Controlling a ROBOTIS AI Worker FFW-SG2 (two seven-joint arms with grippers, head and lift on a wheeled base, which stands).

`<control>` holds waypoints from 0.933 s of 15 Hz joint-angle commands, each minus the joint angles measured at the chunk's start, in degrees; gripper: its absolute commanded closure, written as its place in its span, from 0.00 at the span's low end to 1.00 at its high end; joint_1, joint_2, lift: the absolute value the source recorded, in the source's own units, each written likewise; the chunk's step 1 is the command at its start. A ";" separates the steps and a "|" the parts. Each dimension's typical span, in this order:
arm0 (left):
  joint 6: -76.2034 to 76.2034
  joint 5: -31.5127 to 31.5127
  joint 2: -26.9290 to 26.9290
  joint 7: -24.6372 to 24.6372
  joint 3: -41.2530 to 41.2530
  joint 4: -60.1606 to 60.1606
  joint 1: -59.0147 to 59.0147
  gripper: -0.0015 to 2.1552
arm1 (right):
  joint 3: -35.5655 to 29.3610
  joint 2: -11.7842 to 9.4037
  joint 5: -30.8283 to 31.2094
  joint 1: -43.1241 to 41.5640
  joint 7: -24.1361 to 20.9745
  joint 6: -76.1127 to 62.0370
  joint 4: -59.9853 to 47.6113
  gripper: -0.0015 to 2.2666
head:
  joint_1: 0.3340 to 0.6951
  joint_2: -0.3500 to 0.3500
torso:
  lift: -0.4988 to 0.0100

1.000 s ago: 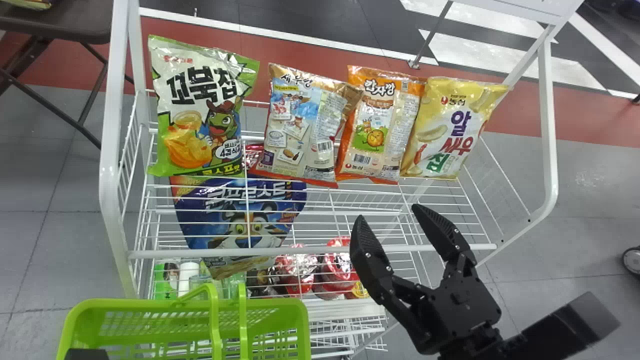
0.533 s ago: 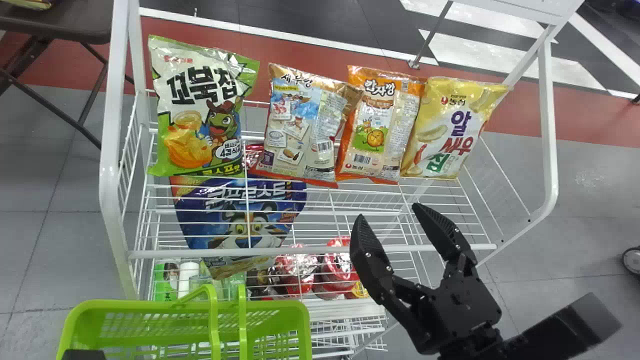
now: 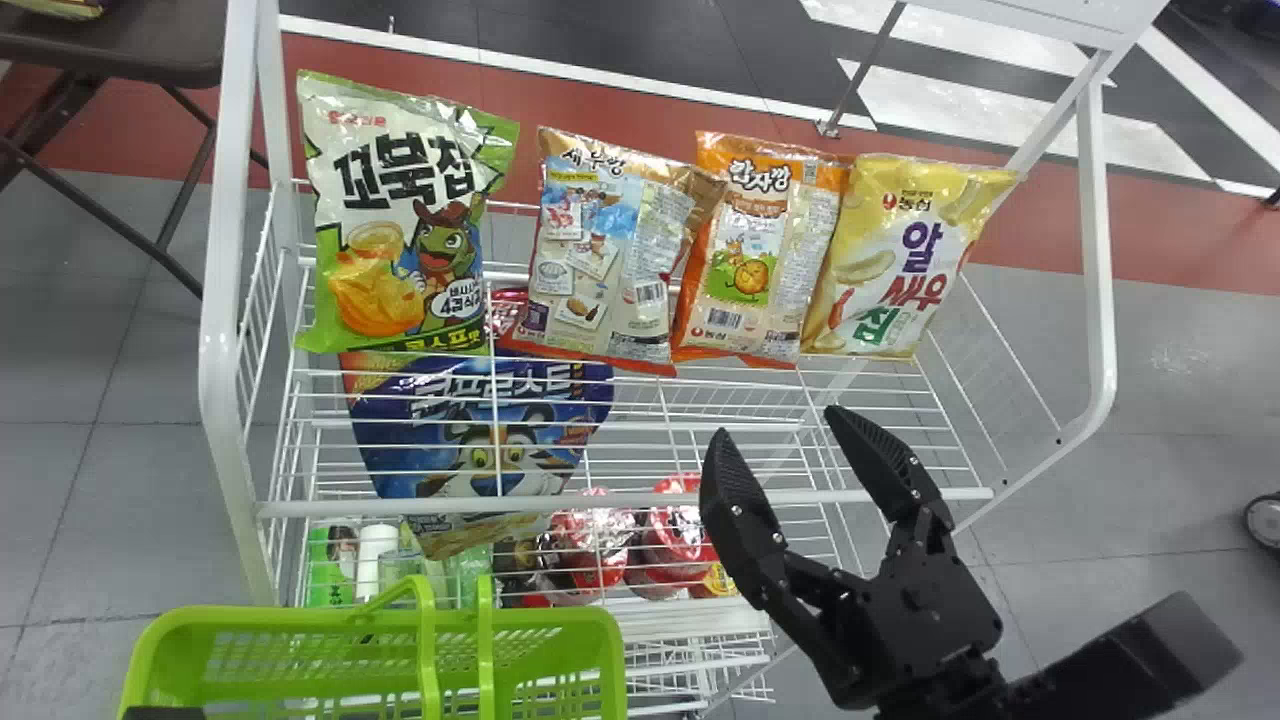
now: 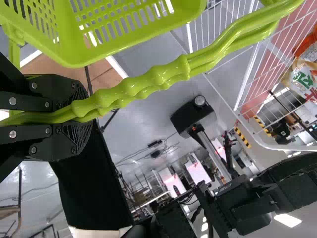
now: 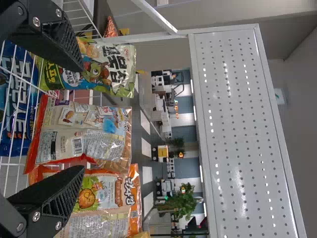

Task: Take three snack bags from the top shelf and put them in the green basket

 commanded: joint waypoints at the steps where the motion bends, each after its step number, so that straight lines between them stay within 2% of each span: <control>1: 0.15 0.00 0.00 -0.03 0.11 -0.17 0.08 0.94 | 0.02 0.14 0.00 -0.04 0.00 -0.65 0.24 0.06 | 1.00 0.00 | 0.91; 4: 0.50 0.00 0.00 -0.38 0.02 -0.96 0.69 0.94 | 0.72 0.14 1.05 -0.92 -0.35 -0.65 0.68 0.06 | 1.00 0.00 | 0.91; 7: 0.50 0.27 0.62 -2.05 1.34 -2.72 3.07 0.94 | 9.07 0.14 10.90 -4.70 -7.47 -3.29 2.61 0.06 | 1.00 0.00 | 0.91; 8: 0.50 0.18 0.53 -1.79 1.16 -2.98 3.24 0.94 | 10.30 0.14 12.22 -6.72 -8.79 -2.94 3.41 0.06 | 1.00 0.00 | 0.91; 11: 1.38 0.18 0.79 -1.44 1.16 -3.60 2.80 0.94 | 13.73 0.14 14.15 -16.22 -10.63 9.01 5.87 0.06 | 1.00 0.00 | 0.91; 14: 2.78 0.09 0.79 -1.44 1.16 -3.42 2.10 0.94 | 14.17 0.14 14.94 -29.05 -11.69 25.19 10.61 0.06 | 1.00 0.00 | 0.91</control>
